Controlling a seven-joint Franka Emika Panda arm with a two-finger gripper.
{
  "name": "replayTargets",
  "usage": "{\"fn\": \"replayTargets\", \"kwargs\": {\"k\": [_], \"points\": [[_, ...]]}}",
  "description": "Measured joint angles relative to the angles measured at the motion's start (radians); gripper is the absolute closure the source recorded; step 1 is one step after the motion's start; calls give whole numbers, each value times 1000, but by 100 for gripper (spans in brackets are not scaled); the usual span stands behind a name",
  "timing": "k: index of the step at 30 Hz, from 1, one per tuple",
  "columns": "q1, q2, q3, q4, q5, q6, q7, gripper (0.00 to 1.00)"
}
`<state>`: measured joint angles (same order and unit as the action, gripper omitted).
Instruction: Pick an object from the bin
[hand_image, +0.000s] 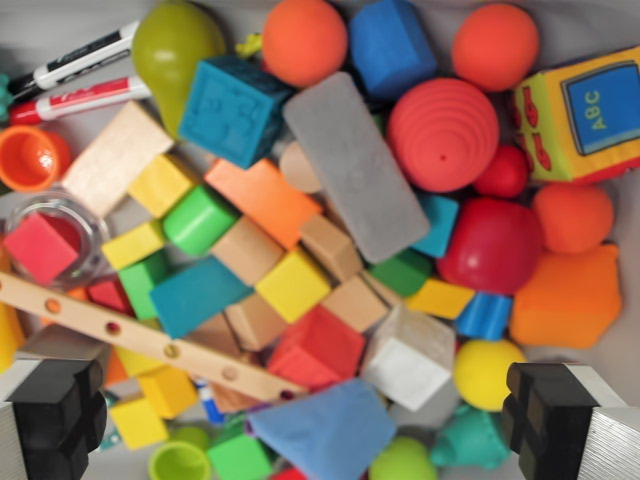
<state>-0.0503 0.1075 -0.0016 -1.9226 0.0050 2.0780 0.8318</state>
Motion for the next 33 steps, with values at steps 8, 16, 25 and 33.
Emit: {"fn": "replayTargets", "kwargs": {"k": [8,16,25,33], "points": [[0,0,0,0,0,0,0,0],[0,-1,0,-4,0,0,4,0],[0,-13,0,-36,0,17,38,0],[0,-33,-1,-85,0,44,88,0]]}}
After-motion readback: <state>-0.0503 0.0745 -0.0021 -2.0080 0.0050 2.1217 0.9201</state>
